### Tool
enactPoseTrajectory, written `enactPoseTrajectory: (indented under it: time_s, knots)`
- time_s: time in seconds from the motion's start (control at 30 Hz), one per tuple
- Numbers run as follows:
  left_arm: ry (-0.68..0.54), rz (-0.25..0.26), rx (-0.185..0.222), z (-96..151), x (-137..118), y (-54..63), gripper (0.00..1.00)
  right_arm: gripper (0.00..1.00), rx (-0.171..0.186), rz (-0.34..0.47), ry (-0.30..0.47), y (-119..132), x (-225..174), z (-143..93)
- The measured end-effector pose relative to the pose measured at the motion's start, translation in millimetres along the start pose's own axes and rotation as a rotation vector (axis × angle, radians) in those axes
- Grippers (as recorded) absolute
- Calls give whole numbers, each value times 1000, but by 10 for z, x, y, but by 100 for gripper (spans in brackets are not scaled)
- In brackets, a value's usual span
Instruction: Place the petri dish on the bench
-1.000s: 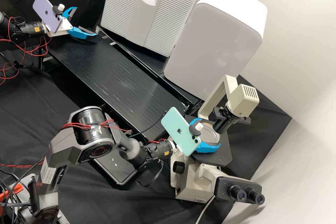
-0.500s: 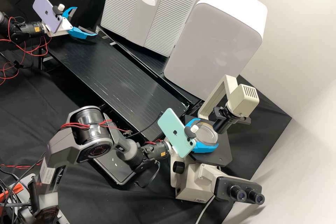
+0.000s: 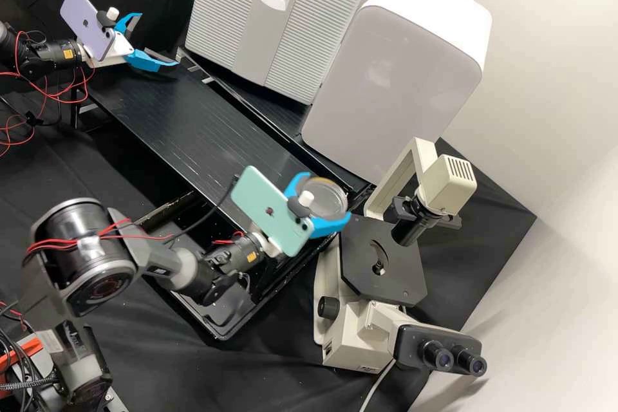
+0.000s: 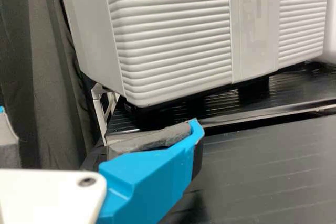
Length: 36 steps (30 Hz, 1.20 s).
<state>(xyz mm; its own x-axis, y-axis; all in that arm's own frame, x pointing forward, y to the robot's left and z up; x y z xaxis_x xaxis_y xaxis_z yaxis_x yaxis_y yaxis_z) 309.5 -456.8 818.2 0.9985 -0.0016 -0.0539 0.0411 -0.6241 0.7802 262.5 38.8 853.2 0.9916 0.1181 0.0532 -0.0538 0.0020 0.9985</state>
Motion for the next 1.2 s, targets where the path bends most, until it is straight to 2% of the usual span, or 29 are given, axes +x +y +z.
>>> enactPoseTrajectory:
  time_s: [0.1, 0.27, 0.43, 0.57, 0.7, 0.87, 0.9, 1.2]
  knots:
    - [0, 0, 0, 0, 0, 0, 100, 0, -16, -31, 55, -107, -31, -119]
    - [0, 0, 0, 0, 0, 0, 100, 0, -39, -89, 72, -276, -45, -171]
    - [0, 0, 0, 0, 0, 0, 100, 0, -29, -141, 39, -440, -31, -107]
    - [0, 0, 0, 0, 0, 0, 100, 0, -38, -167, 7, -531, -35, -45]
    - [0, 0, 0, 0, 0, 0, 100, 0, -27, -185, -24, -600, -32, 10]
    - [0, 0, 0, 0, 0, 0, 100, 0, -36, -181, -19, -617, -23, 25]
    - [0, 0, 0, 0, 0, 0, 100, 100, -36, -183, -21, -620, -22, 28]
    - [0, 0, 0, 0, 0, 0, 100, 100, -45, -177, -23, -615, -22, 32]
